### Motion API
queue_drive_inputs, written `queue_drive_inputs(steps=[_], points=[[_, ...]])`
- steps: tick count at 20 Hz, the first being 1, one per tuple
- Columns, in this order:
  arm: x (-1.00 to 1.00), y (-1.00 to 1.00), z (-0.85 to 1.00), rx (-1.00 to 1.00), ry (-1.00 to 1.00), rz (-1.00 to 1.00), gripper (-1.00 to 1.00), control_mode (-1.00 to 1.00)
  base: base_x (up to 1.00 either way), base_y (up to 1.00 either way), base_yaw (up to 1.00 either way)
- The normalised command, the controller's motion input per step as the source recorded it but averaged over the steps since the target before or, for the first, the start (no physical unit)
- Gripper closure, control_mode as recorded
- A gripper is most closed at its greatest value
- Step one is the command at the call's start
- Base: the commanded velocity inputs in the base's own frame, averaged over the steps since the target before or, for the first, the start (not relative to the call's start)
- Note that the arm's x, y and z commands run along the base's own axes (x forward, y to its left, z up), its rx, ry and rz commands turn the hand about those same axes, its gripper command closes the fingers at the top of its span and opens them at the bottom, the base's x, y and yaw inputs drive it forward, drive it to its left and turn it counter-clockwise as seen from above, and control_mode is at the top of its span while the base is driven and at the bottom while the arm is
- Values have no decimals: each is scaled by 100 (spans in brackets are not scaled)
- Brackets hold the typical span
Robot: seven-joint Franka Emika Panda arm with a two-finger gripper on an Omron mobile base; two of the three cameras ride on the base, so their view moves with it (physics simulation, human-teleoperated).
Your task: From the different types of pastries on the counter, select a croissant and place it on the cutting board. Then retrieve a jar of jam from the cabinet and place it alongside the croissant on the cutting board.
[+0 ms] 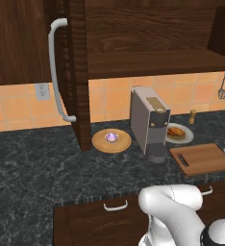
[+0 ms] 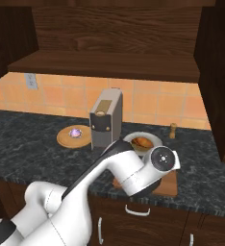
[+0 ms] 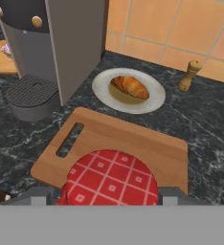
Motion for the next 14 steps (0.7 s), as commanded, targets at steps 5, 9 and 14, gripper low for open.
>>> queue_drive_inputs(steps=[5, 9, 14], points=[[1, -2, -30, -3, 2, 0, 100, -100, 0, 0, 0], [0, 0, -3, 0, 0, 0, 100, -100, 0, 0, 0], [0, 0, -52, 0, 0, 0, 100, -100, 0, 0, 0]])
